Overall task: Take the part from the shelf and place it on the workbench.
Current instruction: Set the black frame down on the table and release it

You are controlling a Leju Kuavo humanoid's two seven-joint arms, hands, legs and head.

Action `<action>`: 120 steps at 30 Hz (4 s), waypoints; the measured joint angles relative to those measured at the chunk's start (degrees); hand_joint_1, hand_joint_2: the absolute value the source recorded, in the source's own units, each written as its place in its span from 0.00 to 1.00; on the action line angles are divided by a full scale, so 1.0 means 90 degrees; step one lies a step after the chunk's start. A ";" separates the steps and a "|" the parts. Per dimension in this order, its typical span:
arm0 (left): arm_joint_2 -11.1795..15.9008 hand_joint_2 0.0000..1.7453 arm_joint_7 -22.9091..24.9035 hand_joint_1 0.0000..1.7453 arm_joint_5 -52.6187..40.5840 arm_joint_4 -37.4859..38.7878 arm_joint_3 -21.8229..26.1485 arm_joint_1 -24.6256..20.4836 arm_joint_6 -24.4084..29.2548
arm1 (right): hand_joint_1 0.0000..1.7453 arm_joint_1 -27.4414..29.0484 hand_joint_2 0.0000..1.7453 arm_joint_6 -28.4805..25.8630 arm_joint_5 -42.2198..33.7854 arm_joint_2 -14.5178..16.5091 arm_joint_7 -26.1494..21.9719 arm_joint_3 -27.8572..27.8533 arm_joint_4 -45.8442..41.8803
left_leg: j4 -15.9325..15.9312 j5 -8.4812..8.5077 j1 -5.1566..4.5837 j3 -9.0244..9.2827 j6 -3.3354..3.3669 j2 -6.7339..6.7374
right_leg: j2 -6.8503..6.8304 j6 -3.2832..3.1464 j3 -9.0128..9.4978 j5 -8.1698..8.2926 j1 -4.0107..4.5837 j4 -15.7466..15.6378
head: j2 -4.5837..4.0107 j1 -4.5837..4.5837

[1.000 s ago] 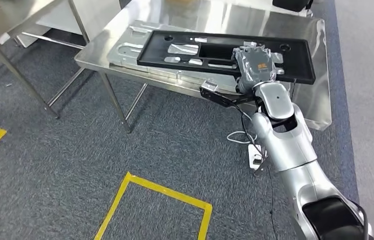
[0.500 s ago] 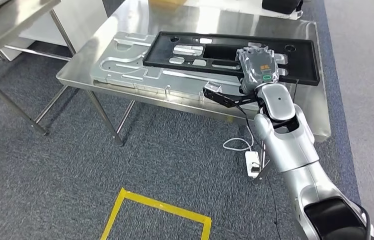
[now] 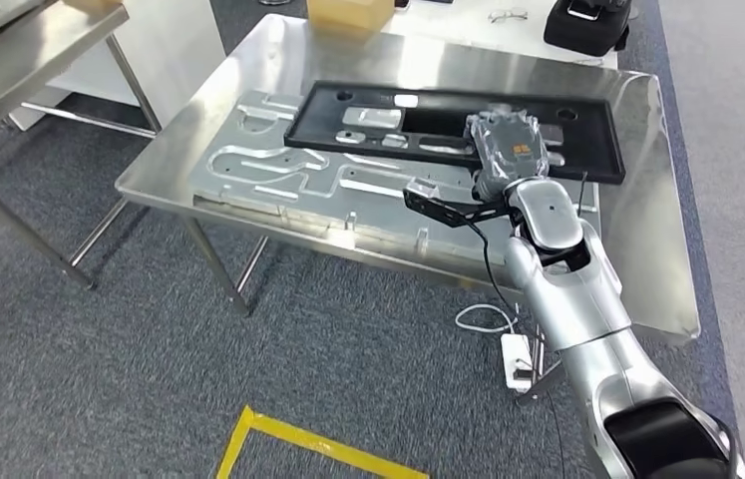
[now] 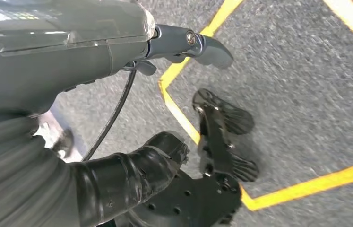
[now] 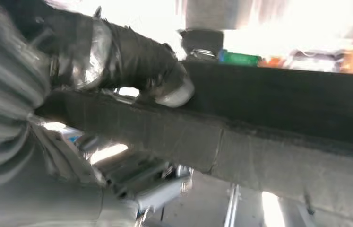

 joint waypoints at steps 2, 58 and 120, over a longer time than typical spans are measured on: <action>0.0000 1.00 0.0001 0.00 -0.0010 0.0002 0.0004 -0.0023 -0.0010 | 1.00 -0.0032 1.00 -0.0003 0.0000 0.0005 0.0001 -0.0010 -0.0002 | 0.0126 0.0010 0.0014 0.0000 -0.0065 0.0014 | 0.0034 -0.0125 0.0117 -0.0054 0.0007 -0.0017 | 0.0000 -0.0001; -0.0010 0.00 0.0715 0.00 0.0944 0.0259 0.0725 -0.0343 -0.0062 | 0.00 -0.0509 0.00 0.0170 -0.0548 0.0976 -0.0354 -0.0447 0.3595 | 0.0140 0.1063 0.0018 -0.1225 0.0048 -0.0065 | 0.0081 -0.0033 0.1193 -0.0771 0.0018 -0.0335 | 0.0000 0.0000; -0.0016 1.00 0.2034 0.00 0.3547 -0.2155 -0.4501 0.2289 0.3707 | 0.00 0.2872 1.00 -0.0011 -0.0754 0.0586 0.1088 -0.1368 -0.1765 | 0.0609 -0.0068 0.0022 -0.0326 0.0011 0.0101 | 0.0049 -0.0220 0.0291 -0.0346 0.0106 0.0106 | 0.0000 0.0002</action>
